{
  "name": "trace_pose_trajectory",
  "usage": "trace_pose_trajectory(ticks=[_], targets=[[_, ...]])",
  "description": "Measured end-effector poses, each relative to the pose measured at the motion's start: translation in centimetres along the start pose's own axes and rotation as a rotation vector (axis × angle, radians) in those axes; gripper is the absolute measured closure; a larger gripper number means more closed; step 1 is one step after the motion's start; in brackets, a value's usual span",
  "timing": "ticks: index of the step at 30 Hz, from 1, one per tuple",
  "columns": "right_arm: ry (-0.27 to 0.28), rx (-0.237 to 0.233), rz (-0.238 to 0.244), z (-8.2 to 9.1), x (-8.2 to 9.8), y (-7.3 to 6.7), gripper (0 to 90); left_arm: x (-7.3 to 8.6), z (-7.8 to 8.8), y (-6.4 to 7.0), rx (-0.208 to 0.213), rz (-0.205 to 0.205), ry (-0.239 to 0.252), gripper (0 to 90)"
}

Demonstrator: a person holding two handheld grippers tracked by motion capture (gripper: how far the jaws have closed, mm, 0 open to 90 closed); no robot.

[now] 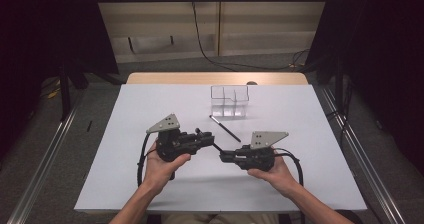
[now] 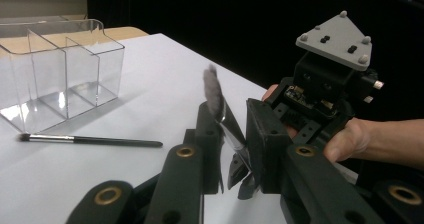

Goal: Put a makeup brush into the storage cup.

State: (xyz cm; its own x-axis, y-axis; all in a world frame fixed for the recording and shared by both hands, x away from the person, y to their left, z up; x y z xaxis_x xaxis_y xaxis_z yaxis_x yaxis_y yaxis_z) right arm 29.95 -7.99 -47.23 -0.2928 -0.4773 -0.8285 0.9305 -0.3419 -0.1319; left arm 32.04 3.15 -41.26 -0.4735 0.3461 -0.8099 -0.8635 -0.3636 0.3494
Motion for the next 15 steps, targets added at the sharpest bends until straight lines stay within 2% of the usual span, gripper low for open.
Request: trace_pose_trajectory(ticks=[6,10,15], targets=[[-0.004,-0.007,-0.004,-0.2,0.1,0.0,83.4,-0.1,0.0,0.2,0.019,-0.003,-0.004,80.6],[-0.002,-0.012,-0.008,-0.2,0.1,-0.1,82.8,-0.1,0.1,0.5,0.048,-0.002,-0.001,83.1],[-0.003,-0.026,-0.019,-0.3,0.2,-0.1,80.2,-0.1,0.1,1.0,0.058,-0.025,-0.007,84.1]])
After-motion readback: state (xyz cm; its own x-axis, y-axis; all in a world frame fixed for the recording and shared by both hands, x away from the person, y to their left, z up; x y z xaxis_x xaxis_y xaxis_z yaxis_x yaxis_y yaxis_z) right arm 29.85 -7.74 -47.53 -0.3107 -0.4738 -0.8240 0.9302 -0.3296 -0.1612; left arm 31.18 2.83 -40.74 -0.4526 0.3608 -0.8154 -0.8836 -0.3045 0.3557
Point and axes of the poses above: each handheld gripper's, and its own axes: z roughly backward along the jaws, x roughly out of its underside, y roughly to its right, the point moved 9 cm from there along -z, roughly forward along the jaws, and after that the axes turned 14 degrees about -y, right-handed, at the moved point
